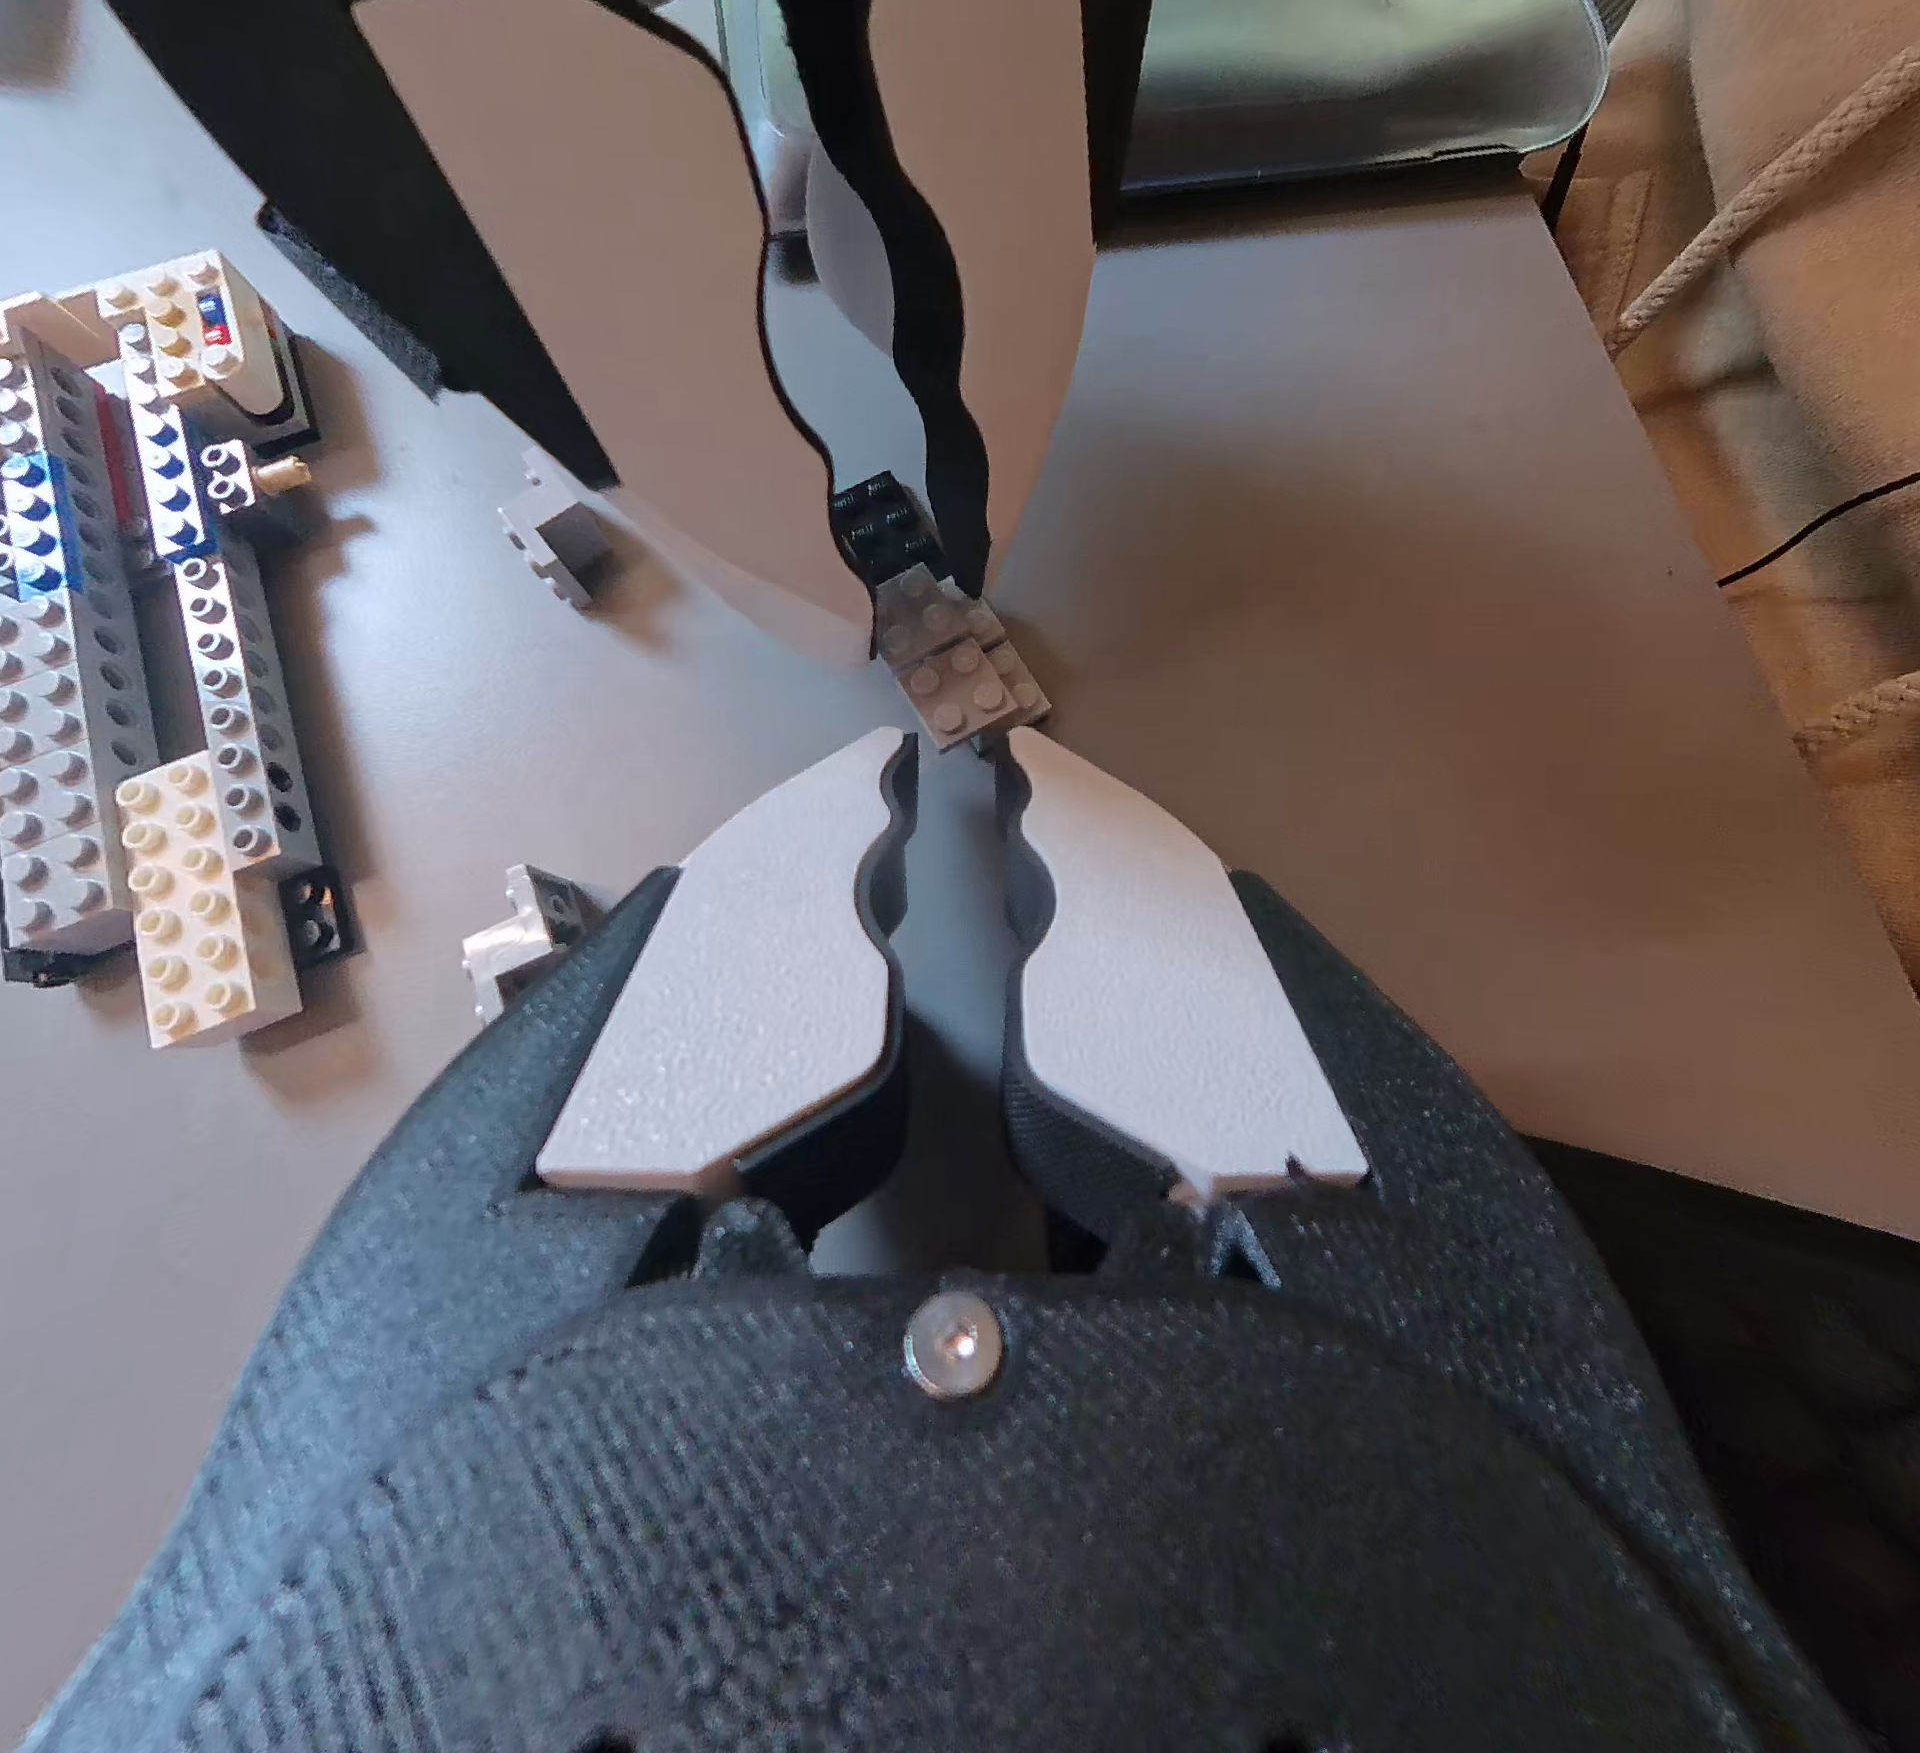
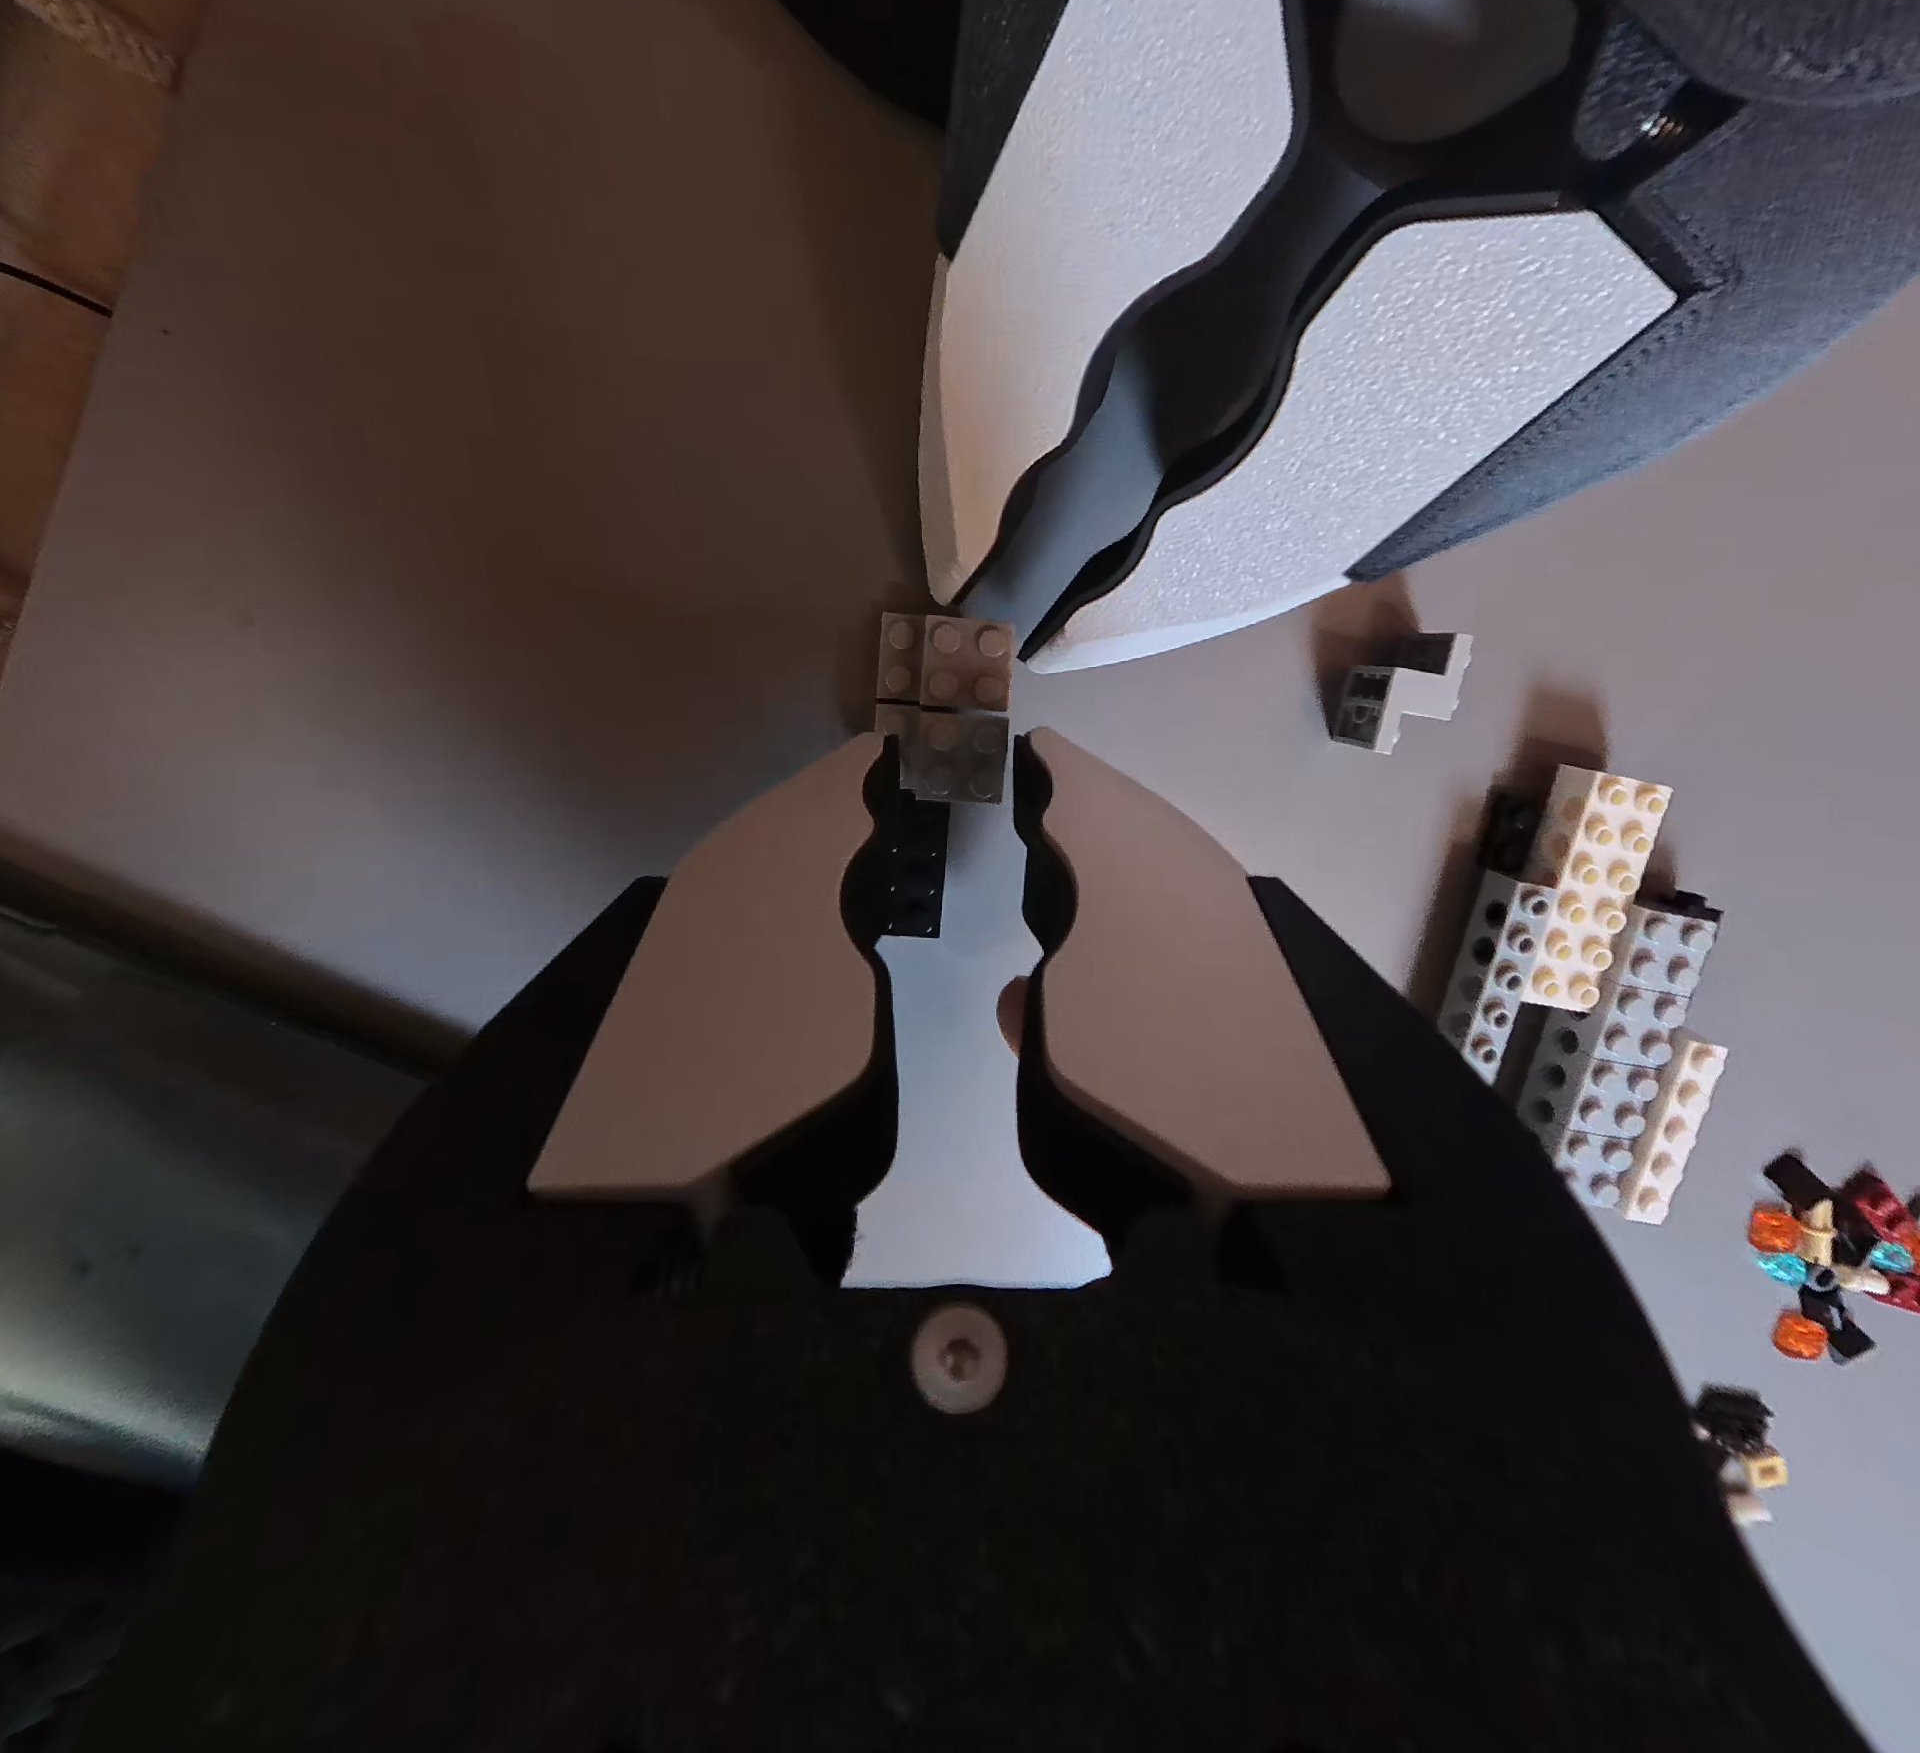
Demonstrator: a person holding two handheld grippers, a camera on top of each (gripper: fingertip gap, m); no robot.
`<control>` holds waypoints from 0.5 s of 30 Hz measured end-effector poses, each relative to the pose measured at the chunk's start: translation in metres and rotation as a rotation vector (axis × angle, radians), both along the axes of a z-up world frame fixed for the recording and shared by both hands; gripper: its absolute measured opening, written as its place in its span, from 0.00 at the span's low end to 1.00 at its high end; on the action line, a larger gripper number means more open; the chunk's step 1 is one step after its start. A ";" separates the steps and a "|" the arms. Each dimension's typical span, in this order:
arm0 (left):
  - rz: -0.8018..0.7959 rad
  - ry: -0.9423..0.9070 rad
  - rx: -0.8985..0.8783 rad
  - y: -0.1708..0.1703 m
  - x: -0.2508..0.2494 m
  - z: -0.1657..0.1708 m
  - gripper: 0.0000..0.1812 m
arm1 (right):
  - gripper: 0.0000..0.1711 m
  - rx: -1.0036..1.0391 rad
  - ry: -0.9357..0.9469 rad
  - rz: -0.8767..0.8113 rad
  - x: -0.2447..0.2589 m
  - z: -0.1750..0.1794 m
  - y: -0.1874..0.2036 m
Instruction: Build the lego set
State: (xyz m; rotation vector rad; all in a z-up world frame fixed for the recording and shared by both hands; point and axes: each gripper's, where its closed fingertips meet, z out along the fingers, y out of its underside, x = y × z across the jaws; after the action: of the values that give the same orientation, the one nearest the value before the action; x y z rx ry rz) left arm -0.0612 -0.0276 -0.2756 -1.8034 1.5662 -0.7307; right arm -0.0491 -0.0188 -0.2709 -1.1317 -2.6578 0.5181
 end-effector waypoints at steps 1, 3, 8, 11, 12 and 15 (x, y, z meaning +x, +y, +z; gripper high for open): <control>-0.001 -0.001 -0.002 0.000 0.000 0.000 0.08 | 0.12 -0.004 -0.004 -0.005 0.000 -0.001 0.000; 0.002 -0.004 -0.005 0.000 0.002 0.000 0.09 | 0.10 0.014 -0.010 -0.004 0.001 -0.004 0.000; 0.002 -0.010 -0.009 -0.001 0.005 0.000 0.10 | 0.10 0.079 0.010 -0.005 0.001 -0.004 -0.002; -0.005 -0.009 -0.006 -0.003 0.006 0.000 0.10 | 0.10 0.136 0.050 -0.018 0.001 -0.004 -0.003; -0.006 -0.010 -0.005 -0.003 0.006 0.000 0.10 | 0.10 0.151 0.067 -0.024 0.002 -0.004 -0.003; -0.008 -0.010 -0.002 -0.003 0.006 -0.001 0.10 | 0.10 0.206 0.117 -0.037 0.002 -0.003 -0.004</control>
State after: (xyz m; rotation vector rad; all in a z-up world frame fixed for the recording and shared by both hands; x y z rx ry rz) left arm -0.0551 -0.0306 -0.2761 -1.7933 1.5670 -0.7444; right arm -0.0469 -0.0229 -0.2742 -1.0545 -2.5168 0.2864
